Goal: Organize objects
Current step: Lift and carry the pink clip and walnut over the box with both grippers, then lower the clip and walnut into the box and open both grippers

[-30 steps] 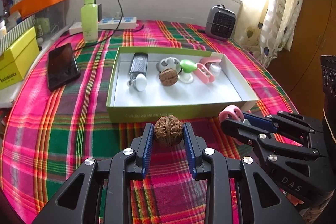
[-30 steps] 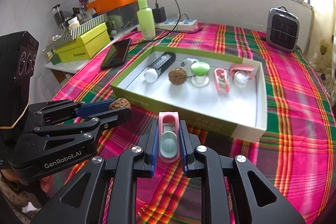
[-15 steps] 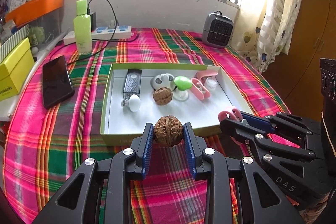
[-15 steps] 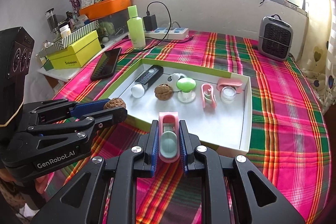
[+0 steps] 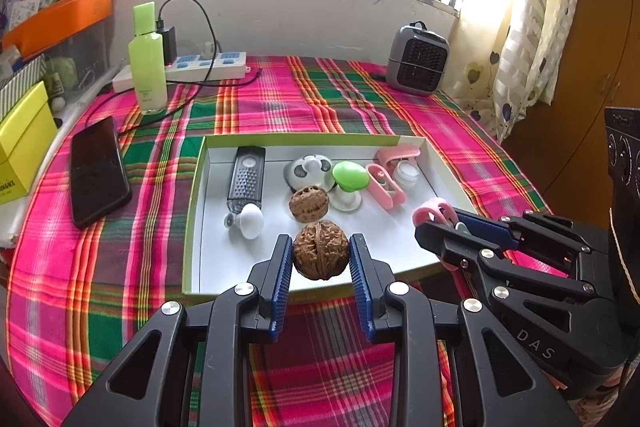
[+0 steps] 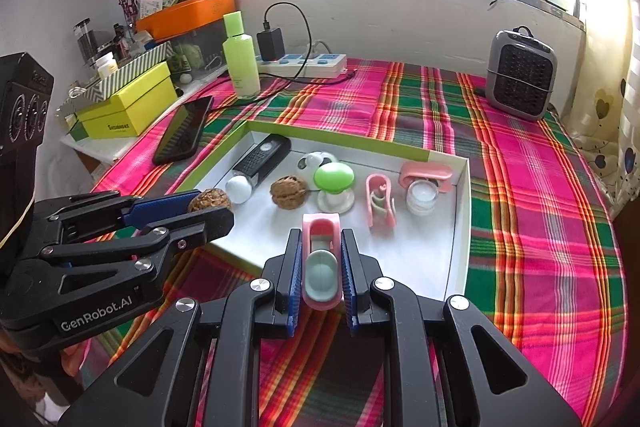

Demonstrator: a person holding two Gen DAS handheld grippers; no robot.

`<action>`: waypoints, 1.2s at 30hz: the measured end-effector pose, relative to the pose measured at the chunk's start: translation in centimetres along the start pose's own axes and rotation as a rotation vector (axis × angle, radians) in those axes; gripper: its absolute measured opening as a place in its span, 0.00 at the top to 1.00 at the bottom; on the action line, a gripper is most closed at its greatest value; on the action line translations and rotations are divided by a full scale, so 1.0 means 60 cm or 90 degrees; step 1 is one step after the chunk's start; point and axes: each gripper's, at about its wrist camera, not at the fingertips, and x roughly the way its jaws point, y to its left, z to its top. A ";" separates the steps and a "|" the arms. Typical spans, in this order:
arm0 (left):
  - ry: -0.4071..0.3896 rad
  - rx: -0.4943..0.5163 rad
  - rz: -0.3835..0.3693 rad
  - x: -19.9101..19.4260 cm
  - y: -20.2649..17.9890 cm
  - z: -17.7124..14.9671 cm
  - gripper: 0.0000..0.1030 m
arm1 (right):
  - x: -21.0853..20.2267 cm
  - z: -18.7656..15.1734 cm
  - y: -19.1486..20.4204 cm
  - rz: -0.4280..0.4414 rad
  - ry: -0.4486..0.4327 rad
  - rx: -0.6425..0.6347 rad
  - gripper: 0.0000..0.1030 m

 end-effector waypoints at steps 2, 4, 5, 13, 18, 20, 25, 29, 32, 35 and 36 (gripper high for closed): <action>0.000 0.000 0.001 0.006 0.001 0.005 0.74 | 0.007 0.006 -0.005 -0.002 0.000 0.004 0.82; 0.001 -0.003 0.003 0.013 0.003 0.010 0.74 | 0.014 0.010 -0.008 -0.003 0.001 0.005 0.82; 0.002 -0.006 0.004 0.017 0.004 0.013 0.74 | 0.017 0.012 -0.010 -0.005 0.002 0.005 0.82; 0.015 -0.006 0.011 0.044 0.010 0.021 0.74 | 0.045 0.022 -0.030 -0.007 0.014 0.022 0.82; 0.027 -0.002 0.013 0.058 0.009 0.021 0.74 | 0.061 0.021 -0.034 -0.004 0.027 0.023 0.82; 0.031 -0.001 0.013 0.063 0.009 0.021 0.74 | 0.065 0.019 -0.034 -0.003 0.032 0.023 0.82; 0.038 0.000 0.013 0.072 0.008 0.020 0.74 | 0.075 0.016 -0.035 0.001 0.042 0.022 0.82; 0.046 0.001 0.013 0.078 0.008 0.019 0.74 | 0.080 0.015 -0.034 0.000 0.047 0.021 0.82; 0.049 0.001 0.013 0.083 0.008 0.017 0.74 | 0.084 0.014 -0.034 -0.002 0.054 0.020 0.82; 0.054 -0.001 0.014 0.089 0.010 0.017 0.74 | 0.090 0.013 -0.034 -0.005 0.059 0.019 0.82; 0.055 -0.001 0.014 0.090 0.010 0.016 0.74 | 0.091 0.013 -0.035 -0.006 0.061 0.020 0.82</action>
